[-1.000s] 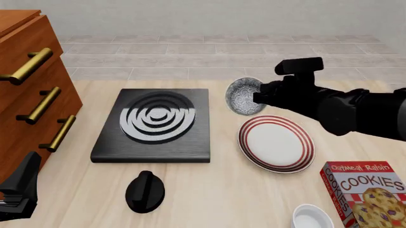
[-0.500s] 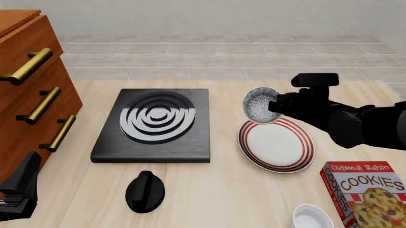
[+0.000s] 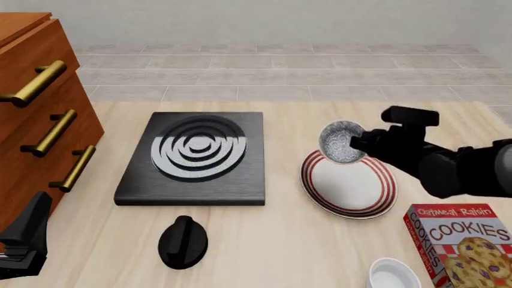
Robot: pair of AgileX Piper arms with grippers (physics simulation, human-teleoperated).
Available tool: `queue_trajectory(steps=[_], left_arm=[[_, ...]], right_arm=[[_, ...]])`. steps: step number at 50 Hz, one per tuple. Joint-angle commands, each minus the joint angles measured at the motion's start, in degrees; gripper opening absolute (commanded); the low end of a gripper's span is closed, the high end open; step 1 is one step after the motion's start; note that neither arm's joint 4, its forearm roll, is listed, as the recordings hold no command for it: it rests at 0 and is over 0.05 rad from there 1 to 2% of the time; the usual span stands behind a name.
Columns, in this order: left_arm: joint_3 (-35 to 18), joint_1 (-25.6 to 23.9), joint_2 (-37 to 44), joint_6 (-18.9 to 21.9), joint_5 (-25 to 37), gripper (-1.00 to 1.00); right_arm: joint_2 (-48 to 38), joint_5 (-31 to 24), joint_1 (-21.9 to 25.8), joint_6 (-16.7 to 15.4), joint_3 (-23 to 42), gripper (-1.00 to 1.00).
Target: Pick the akita bowl on the stove and place it on the plate.
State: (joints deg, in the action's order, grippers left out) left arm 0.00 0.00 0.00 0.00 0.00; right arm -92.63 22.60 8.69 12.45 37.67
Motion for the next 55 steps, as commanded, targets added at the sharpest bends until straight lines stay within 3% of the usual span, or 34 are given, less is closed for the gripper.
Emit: queue_trajectory(steps=[1, 20, 55], left_arm=[[0.00, 0.00, 0.00, 0.00, 0.00, 1.00], [0.00, 0.00, 0.00, 0.00, 0.00, 1.00], [0.00, 0.00, 0.00, 0.00, 0.00, 1.00]], right_arm=[[-2.07, 2.02, -1.04, 1.98, -0.56, -1.00], [-5.20, 4.12, -0.93, 4.09, -1.53, -1.00], [-7.97, 6.87, -1.86, 4.60, -3.26, -1.00]])
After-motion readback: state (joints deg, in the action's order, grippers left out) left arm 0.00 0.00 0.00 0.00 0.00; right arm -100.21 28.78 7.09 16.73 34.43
